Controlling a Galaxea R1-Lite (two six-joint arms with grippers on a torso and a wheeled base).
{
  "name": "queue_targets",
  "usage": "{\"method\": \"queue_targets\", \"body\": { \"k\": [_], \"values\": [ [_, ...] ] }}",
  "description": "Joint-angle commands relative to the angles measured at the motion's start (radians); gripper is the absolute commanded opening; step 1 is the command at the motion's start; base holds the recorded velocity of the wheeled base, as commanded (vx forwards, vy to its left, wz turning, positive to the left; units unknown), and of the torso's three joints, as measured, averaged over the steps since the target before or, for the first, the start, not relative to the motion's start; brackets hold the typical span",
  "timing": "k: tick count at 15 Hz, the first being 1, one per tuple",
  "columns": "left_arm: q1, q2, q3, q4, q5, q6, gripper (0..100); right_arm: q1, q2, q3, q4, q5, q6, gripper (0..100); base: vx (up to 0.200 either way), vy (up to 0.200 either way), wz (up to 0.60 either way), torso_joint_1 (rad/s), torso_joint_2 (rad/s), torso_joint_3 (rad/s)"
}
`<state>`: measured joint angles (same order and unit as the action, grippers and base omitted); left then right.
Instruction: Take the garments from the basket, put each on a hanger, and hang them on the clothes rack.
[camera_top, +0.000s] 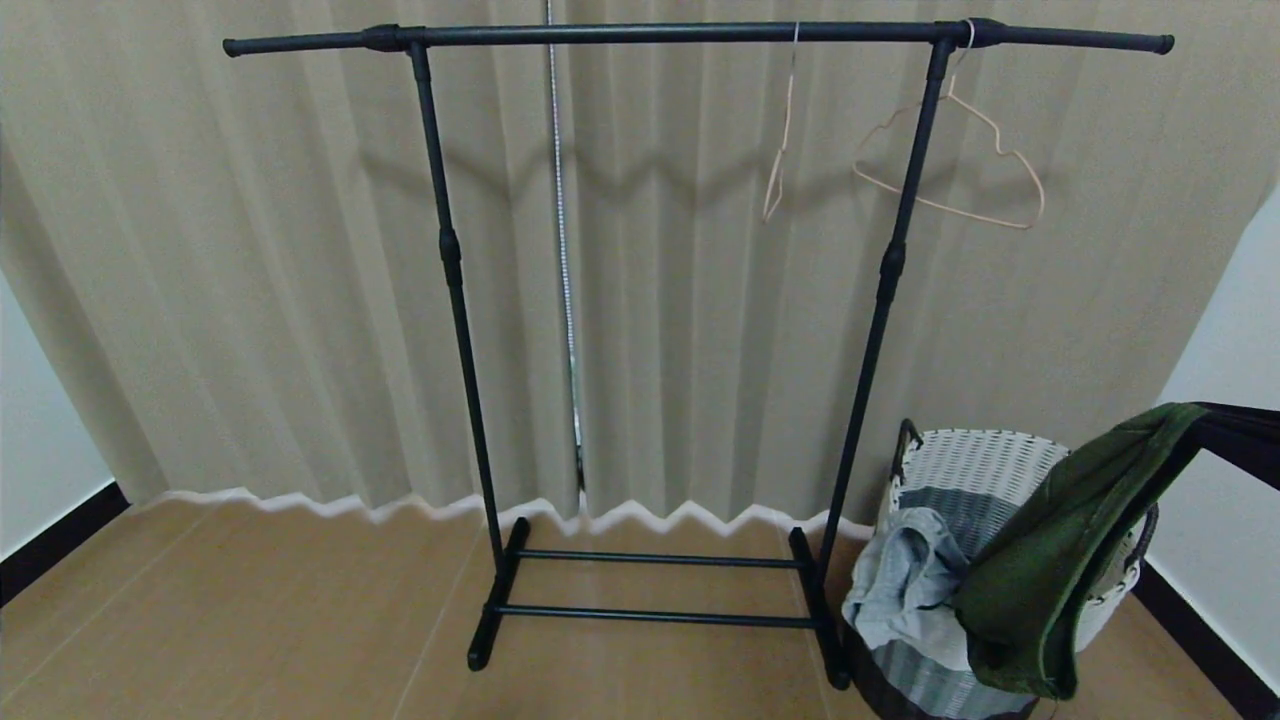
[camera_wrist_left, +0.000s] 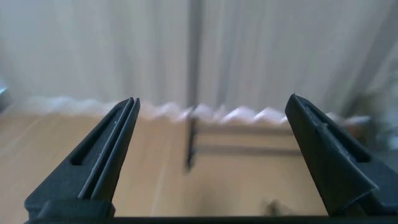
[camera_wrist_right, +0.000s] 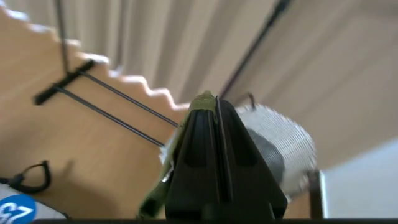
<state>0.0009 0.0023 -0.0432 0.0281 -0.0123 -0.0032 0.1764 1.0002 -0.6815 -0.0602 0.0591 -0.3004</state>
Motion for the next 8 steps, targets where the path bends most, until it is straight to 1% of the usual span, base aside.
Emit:
{"method": "queue_targets", "body": {
  "k": [1, 2, 3, 4, 5, 6, 7, 8],
  "values": [
    [-0.001, 0.002, -0.058, -0.031, -0.072, -0.006, 100, 0.055, 0.005, -0.016, -0.001, 0.001, 0.0, 0, 0.0, 0.0, 0.0, 0.0, 0.0, 0.0],
    [-0.004, 0.011, -0.15, -0.01, -0.163, -0.008, 100, 0.087, 0.008, -0.023, -0.001, 0.001, 0.001, 0, 0.0, 0.0, 0.0, 0.0, 0.0, 0.0],
    [-0.005, 0.099, -0.25, 0.019, -0.228, -0.003, 100, 0.118, 0.02, -0.035, -0.003, 0.002, 0.001, 0, 0.0, 0.0, 0.0, 0.0, 0.0, 0.0],
    [-0.005, 0.191, -0.317, 0.019, -0.271, -0.003, 100, 0.133, 0.032, -0.041, -0.004, 0.002, 0.004, 0, 0.0, 0.0, 0.0, 0.0, 0.0, 0.0],
    [-0.005, 0.24, -0.348, 0.019, -0.29, -0.003, 100, 0.14, 0.038, -0.043, -0.004, 0.002, 0.004, 0, 0.0, 0.0, 0.0, 0.0, 0.0, 0.0],
    [-0.005, 0.24, -0.348, 0.019, -0.29, -0.003, 100, 0.14, 0.038, -0.043, -0.004, 0.002, 0.004, 0, 0.0, 0.0, 0.0, 0.0, 0.0, 0.0],
    [-0.01, 0.527, -0.504, 0.016, -0.324, 0.0, 100, 0.184, 0.095, -0.07, -0.035, 0.002, 0.046, 0, 0.0, 0.0, 0.0, 0.0, 0.0, 0.0],
    [-0.025, 0.637, -0.555, 0.016, -0.324, 0.0, 100, 0.201, 0.124, -0.081, -0.064, 0.002, 0.078, 0, 0.0, 0.0, 0.0, 0.0, 0.0, 0.0]
  ]
}}
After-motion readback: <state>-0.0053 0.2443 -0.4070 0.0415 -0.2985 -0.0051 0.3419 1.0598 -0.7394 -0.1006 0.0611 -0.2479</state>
